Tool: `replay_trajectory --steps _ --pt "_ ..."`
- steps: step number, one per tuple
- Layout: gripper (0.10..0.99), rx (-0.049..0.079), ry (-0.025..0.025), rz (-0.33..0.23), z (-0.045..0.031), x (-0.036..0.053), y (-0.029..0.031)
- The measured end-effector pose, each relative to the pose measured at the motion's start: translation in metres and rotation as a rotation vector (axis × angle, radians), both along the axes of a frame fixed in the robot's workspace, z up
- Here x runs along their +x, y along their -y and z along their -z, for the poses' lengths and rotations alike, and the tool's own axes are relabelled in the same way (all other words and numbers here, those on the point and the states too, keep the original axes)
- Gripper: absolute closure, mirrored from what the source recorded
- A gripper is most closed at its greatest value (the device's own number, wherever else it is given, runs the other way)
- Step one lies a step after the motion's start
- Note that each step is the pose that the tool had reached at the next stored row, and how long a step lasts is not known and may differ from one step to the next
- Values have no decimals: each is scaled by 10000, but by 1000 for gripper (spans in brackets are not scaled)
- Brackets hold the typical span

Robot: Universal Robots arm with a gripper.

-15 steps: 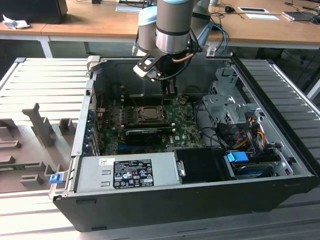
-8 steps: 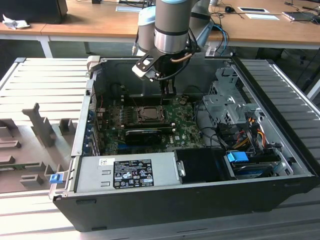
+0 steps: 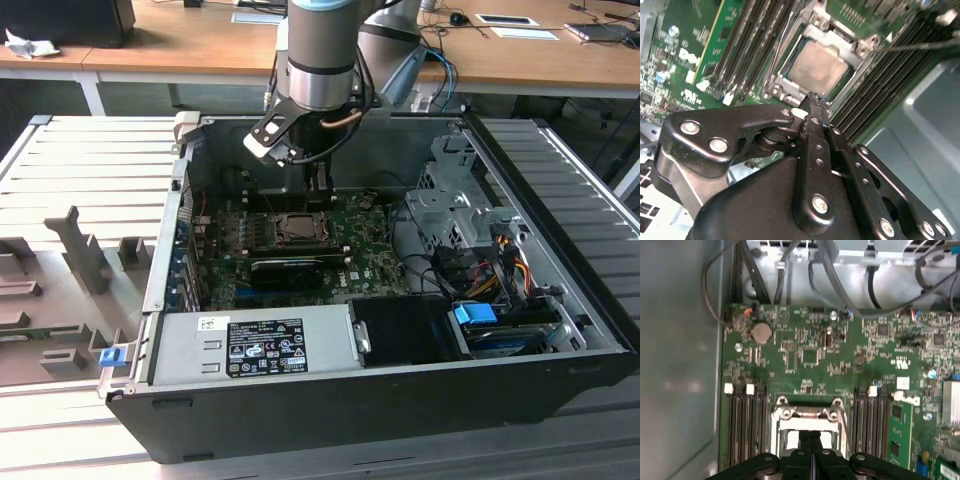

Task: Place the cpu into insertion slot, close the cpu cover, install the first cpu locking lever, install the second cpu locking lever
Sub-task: 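Close the cpu cover, then install the first cpu locking lever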

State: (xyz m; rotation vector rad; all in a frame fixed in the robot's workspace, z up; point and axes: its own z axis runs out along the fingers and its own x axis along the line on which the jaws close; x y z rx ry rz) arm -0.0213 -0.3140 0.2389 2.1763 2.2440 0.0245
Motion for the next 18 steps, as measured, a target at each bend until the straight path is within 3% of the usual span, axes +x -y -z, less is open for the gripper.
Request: replay_trajectory --steps 5,13,18 --pt "980 1 0 1 11 -118 -1" --pt "980 -2 -2 -2 7 -192 1" --pt "980 -21 0 1 -57 -193 0"
